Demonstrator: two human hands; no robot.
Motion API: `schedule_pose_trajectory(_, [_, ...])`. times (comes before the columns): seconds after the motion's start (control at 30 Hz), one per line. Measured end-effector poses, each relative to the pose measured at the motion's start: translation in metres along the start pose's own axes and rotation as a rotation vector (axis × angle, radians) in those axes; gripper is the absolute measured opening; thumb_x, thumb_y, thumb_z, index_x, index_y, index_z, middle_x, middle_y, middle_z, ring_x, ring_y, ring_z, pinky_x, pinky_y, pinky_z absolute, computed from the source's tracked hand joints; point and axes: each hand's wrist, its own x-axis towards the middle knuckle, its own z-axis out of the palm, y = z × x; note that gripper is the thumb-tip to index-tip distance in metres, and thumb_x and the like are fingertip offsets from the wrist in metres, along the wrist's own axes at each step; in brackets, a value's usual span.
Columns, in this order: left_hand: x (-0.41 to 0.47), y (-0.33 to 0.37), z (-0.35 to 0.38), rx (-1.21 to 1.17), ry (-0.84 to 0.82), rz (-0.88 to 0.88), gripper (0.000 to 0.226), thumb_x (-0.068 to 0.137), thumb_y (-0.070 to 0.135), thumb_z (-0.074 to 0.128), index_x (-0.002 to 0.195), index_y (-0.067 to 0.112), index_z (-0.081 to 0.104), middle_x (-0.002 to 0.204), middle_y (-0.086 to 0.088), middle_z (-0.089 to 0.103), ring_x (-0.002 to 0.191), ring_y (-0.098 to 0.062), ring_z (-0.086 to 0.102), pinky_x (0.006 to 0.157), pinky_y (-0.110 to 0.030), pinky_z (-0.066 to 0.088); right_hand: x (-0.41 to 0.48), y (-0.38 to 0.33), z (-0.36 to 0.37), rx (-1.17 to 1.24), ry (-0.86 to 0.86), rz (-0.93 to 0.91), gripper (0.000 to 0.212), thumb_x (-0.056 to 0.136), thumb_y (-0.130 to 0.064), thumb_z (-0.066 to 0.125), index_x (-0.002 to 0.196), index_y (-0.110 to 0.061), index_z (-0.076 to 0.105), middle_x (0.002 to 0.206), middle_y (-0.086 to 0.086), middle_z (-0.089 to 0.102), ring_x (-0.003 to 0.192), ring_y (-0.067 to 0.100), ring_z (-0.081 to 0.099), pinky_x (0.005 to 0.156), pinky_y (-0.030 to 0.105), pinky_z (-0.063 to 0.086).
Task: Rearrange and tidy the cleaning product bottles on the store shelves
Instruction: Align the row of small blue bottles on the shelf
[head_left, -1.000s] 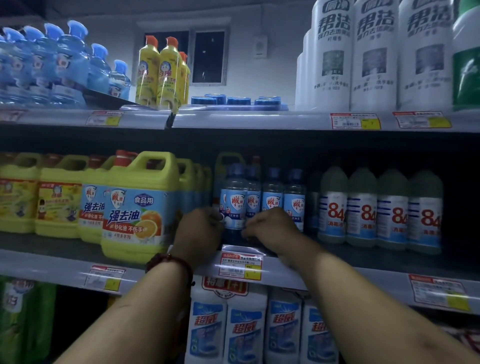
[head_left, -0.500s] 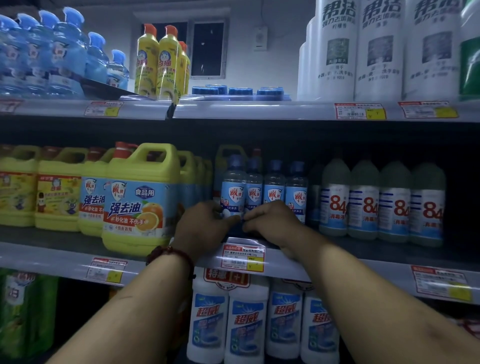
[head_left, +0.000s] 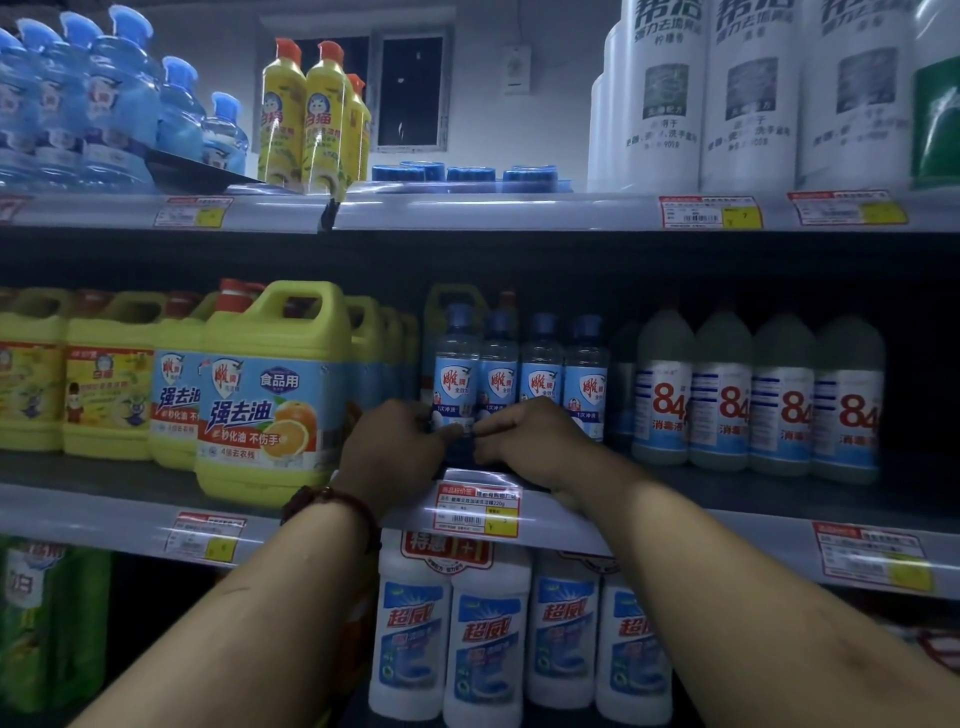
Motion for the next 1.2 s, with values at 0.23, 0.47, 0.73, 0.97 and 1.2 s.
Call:
schedule_pose_trajectory(0.23, [0.003,-0.004,0.003,-0.013,-0.009,-0.011,0.019,0.090,0.041,0.069,0.095,0.022,0.070,0.077,0.012,0.066,0.073,-0.004,0.065,0.060,-0.021,0.048,0.001,0.001,-0.001,0.010,-0.014,-0.002,0.038,0.081,-0.008,0.076,0.118,-0.016,0.072,0.121,0.003,0.069,0.111,0.021,0.061,0.102,0.041,0.051])
schedule_pose_trajectory(0.47, [0.007,-0.007,0.003,0.034,-0.017,-0.022,0.021,0.090,0.040,0.069,0.097,0.020,0.072,0.085,0.008,0.068,0.075,-0.003,0.064,0.058,-0.019,0.044,0.002,0.003,-0.001,0.021,-0.016,-0.006,0.037,0.081,-0.008,0.076,0.117,-0.016,0.072,0.122,0.003,0.068,0.112,0.021,0.060,0.103,0.039,0.050])
schedule_pose_trajectory(0.73, [0.002,0.000,0.002,-0.012,0.021,-0.046,0.029,0.086,0.043,0.073,0.107,0.025,0.067,0.088,0.011,0.070,0.078,-0.002,0.065,0.063,-0.021,0.048,0.005,0.006,-0.002,0.086,0.054,-0.059,0.028,0.083,-0.007,0.076,0.111,-0.012,0.073,0.113,0.006,0.070,0.107,0.022,0.063,0.098,0.040,0.054])
schedule_pose_trajectory(0.97, [-0.004,0.007,-0.001,-0.060,-0.013,-0.099,0.033,0.085,0.042,0.074,0.112,0.025,0.065,0.098,0.007,0.070,0.089,-0.009,0.066,0.083,-0.036,0.057,0.002,0.034,-0.054,-0.083,0.525,-0.108,0.014,0.085,-0.014,0.072,0.089,0.000,0.070,0.091,0.015,0.072,0.087,0.029,0.069,0.070,0.037,0.056])
schedule_pose_trajectory(1.2, [-0.004,0.009,-0.002,-0.010,-0.001,-0.088,0.025,0.087,0.041,0.073,0.104,0.025,0.066,0.087,0.012,0.067,0.082,-0.004,0.063,0.070,-0.027,0.052,0.019,0.066,-0.070,-0.054,0.439,0.178,0.032,0.078,-0.023,0.082,0.097,0.000,0.071,0.096,0.018,0.073,0.087,0.033,0.071,0.069,0.035,0.057])
